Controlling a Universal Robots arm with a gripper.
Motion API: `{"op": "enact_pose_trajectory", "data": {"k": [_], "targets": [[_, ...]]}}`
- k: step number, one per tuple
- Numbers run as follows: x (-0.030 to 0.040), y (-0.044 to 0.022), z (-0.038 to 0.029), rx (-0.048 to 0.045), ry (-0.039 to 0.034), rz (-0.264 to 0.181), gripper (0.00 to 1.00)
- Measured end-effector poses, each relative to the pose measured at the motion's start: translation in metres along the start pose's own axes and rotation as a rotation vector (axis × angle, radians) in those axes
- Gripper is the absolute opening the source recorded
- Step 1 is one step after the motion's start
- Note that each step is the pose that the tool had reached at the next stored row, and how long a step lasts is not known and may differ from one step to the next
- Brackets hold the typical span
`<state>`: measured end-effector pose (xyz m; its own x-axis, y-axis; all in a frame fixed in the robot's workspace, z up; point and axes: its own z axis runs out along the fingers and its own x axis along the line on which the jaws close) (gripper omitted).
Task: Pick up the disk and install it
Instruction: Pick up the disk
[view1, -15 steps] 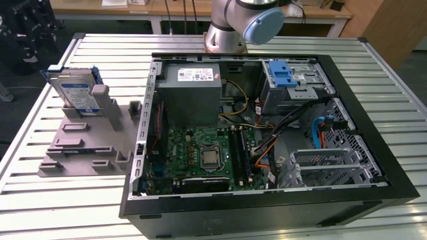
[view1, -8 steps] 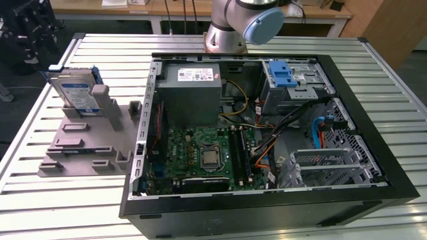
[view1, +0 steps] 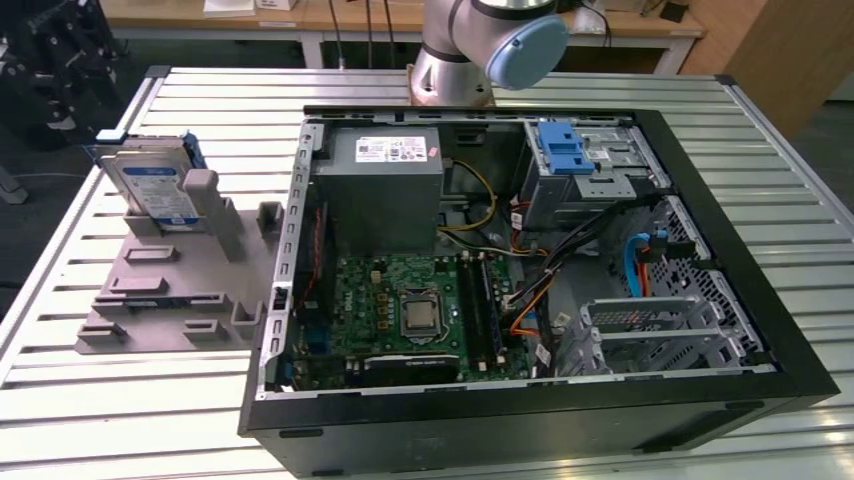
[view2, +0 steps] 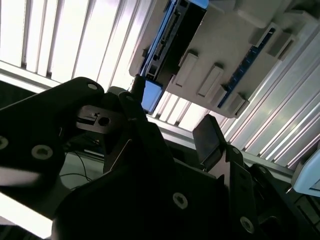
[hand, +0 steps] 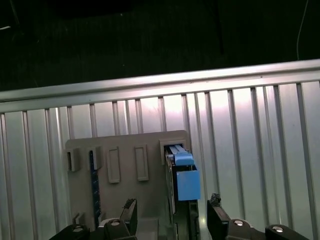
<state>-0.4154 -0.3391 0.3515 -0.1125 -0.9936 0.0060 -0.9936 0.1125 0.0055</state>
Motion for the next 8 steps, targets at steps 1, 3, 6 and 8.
{"op": "enact_pose_trajectory", "data": {"k": [1, 3, 6, 8], "targets": [[-0.0002, 0.0001, 0.0006, 0.0006, -0.0002, -0.001, 0.66], [-0.0007, 0.0004, 0.0023, 0.0017, -0.0007, -0.003, 0.66], [-0.0008, 0.002, 0.006, 0.0056, -0.0018, -0.004, 0.66], [-0.0009, 0.0029, 0.0085, 0.0067, -0.0033, -0.004, 0.66]]}}
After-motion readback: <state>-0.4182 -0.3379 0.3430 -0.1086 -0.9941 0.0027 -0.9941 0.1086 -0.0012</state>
